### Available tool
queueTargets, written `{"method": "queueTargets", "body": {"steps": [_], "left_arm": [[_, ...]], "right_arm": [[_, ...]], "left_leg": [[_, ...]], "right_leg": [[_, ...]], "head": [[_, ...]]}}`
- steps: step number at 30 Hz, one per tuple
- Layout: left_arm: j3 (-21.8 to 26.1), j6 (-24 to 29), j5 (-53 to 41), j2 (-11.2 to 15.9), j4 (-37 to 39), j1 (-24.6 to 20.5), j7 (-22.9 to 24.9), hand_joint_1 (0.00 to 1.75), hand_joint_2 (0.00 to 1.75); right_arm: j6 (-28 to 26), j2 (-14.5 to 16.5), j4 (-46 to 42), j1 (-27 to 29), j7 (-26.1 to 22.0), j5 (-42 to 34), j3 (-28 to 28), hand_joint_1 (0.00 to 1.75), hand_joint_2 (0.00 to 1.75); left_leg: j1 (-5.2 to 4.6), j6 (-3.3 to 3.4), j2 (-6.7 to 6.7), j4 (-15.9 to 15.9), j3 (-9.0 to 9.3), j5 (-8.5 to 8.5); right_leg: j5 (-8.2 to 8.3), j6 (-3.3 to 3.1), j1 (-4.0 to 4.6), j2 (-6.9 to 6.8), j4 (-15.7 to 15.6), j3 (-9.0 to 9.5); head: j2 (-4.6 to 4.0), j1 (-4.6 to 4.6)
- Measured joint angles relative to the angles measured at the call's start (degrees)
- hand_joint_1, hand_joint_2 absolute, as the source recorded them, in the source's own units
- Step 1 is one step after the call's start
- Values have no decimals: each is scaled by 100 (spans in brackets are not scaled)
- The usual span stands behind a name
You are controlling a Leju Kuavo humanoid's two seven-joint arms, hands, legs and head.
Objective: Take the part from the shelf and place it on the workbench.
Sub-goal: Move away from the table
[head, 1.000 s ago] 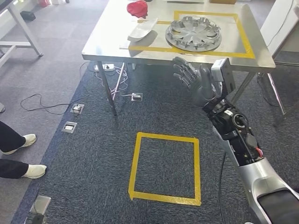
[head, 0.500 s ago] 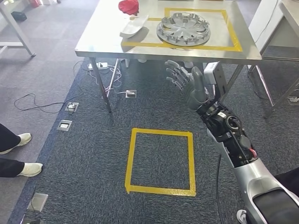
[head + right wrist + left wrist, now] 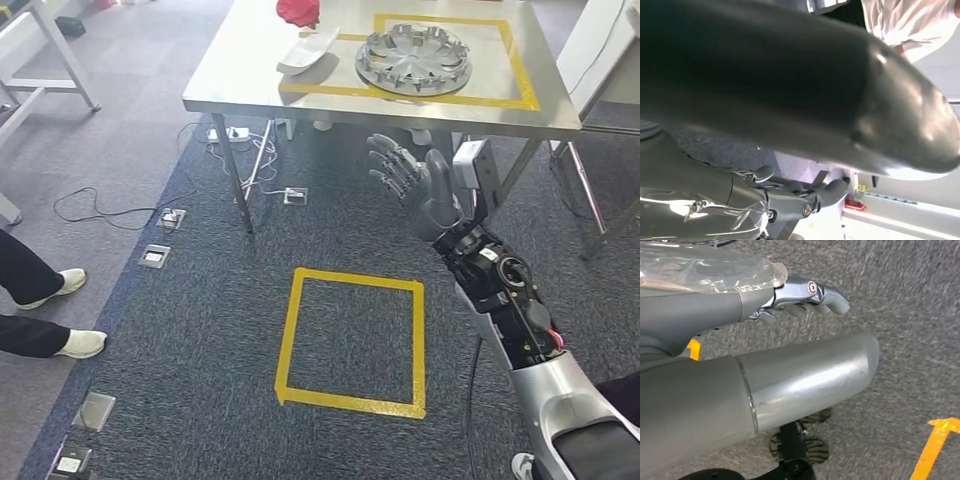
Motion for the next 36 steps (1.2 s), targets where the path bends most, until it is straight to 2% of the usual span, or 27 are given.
{"method": "queueTargets", "body": {"steps": [2,3,5,6,7,8,9,11,12,13,15,17,18,19,20,21,22,23,24,26,27,28,30,31,32,34,36], "left_arm": [[0,2,10,8,0,4,-10,0,0],[0,3,15,13,0,1,-14,0,0],[0,4,21,11,0,4,-18,0,0],[0,4,22,9,0,13,-18,0,0],[0,4,23,7,0,22,-18,0,0],[0,6,23,5,0,28,-18,0,0],[0,8,23,8,0,29,-18,0,0],[0,14,22,15,0,12,-18,0,0],[0,17,22,19,0,0,-19,0,0],[0,20,22,19,0,-8,-19,0,0],[0,23,22,16,0,-8,-19,0,0],[0,25,22,13,0,-7,-16,0,0],[0,27,22,12,0,-9,-15,0,0],[0,29,22,12,0,-11,-14,0,0],[0,31,22,11,0,-11,-13,0,0],[0,32,22,9,0,-9,-12,0,0],[0,32,22,6,0,-6,-11,0,0],[0,32,22,1,0,-4,-10,0,0],[0,32,22,-3,0,-3,-10,0,0],[0,32,22,-12,0,-8,-8,0,0],[0,32,22,-15,0,-12,-8,0,0],[0,32,22,-17,0,-11,-4,0,0],[0,33,20,-11,0,8,3,0,0],[0,33,19,-10,0,18,6,0,0],[0,34,14,-9,0,18,7,0,0],[0,36,7,-13,0,-7,8,0,0],[0,35,3,-16,0,-18,12,0,0]], "right_arm": [[21,1,0,-18,-25,0,9,0,0],[28,2,1,-28,-38,1,15,0,0],[31,2,4,-37,-58,5,28,0,0],[32,2,7,-35,-64,13,34,0,0],[32,2,9,-34,-69,22,39,0,0],[32,2,10,-35,-74,31,42,0,0],[32,2,11,-37,-76,38,43,0,0],[32,2,11,-52,-81,42,40,0,0],[32,2,11,-63,-81,42,39,0,0],[32,3,11,-72,-81,43,38,0,0],[37,6,11,-80,-75,44,42,0,0],[42,8,11,-87,-71,45,43,0,0],[43,7,11,-89,-69,45,41,0,0],[43,6,13,-87,-67,46,40,0,0],[42,5,17,-78,-65,46,40,0,0],[41,4,23,-62,-63,46,40,0,0],[41,5,29,-47,-62,46,41,0,0],[41,6,34,-36,-62,46,42,0,0],[41,5,37,-33,-64,46,42,0,0],[45,4,39,-37,-74,60,39,0,0],[47,4,41,-38,-79,81,38,0,0],[51,4,44,-38,-87,102,37,0,0],[62,5,49,-48,-103,134,39,0,0],[70,6,50,-61,-110,135,41,0,0],[77,6,51,-77,-116,134,43,0,0],[87,6,52,-100,-113,128,44,0,0],[91,6,54,-102,-92,116,44,0,0]], "left_leg": [[6,-60,7,200,-110,-137],[14,-90,20,480,-245,-303],[37,-156,46,1300,-640,-694],[46,-181,54,1625,-798,-798],[54,-198,65,1753,-859,-797],[63,-207,84,1640,-795,-686],[70,-205,134,1303,-614,-498],[60,-168,341,466,-182,-166],[45,-132,415,196,-57,-86],[30,-96,442,66,-10,-64],[28,-14,329,35,-33,-45],[46,60,219,14,-44,-8],[53,91,171,4,-48,9],[48,109,121,5,-58,18],[43,124,65,6,-66,24],[36,133,3,8,-72,29],[31,136,-68,12,-76,33],[29,137,-140,18,-76,36],[29,134,-213,27,-72,36],[29,111,-346,56,-89,38],[33,85,-407,72,-121,47],[41,49,-469,80,-160,63],[60,-31,-579,74,-224,101],[54,-65,-529,115,-258,76],[45,-92,-417,250,-330,-11],[35,-135,-98,899,-644,-358],[52,-170,39,1644,-1005,-652]], "right_leg": [[46,-73,-27,-58,-39,-12],[66,-106,-39,-99,-56,-21],[85,-143,-30,-183,-57,-61],[91,-147,-27,-225,-56,-78],[96,-148,-25,-266,-55,-91],[100,-145,-24,-308,-53,-97],[99,-139,-24,-349,-49,-94],[88,-105,-2,-427,-25,-94],[83,-78,16,-468,-12,-99],[79,-47,34,-510,-2,-105],[60,17,41,-598,8,-108],[-110,77,12,-471,202,-171],[-296,99,-3,-341,487,-283],[-518,111,-11,-208,889,-444],[-718,117,-12,-134,1322,-625],[-836,120,-11,-100,1659,-768],[-829,116,-11,-84,1784,-818],[-701,105,-12,-69,1661,-754],[-489,89,-13,-21,1334,-594],[-116,50,-29,232,528,-226],[-40,41,-33,336,264,-113],[-31,34,-33,394,133,-68],[-37,11,-40,294,67,-53],[-17,-15,-51,223,37,-45],[4,-49,-64,146,6,-34],[28,-93,-56,-18,-28,-28],[29,-104,-38,-178,-27,-42]], "head": [[0,-41],[0,-82],[0,-166],[0,-189],[0,-200],[0,-208],[0,-214],[0,-240],[0,-241],[0,-238],[0,-206],[0,-174],[0,-145],[0,-114],[0,-85],[0,-63],[0,-48],[0,-33],[0,-16],[0,16],[0,24],[0,26],[0,24],[0,16],[0,-16],[0,-103],[0,-168]]}}
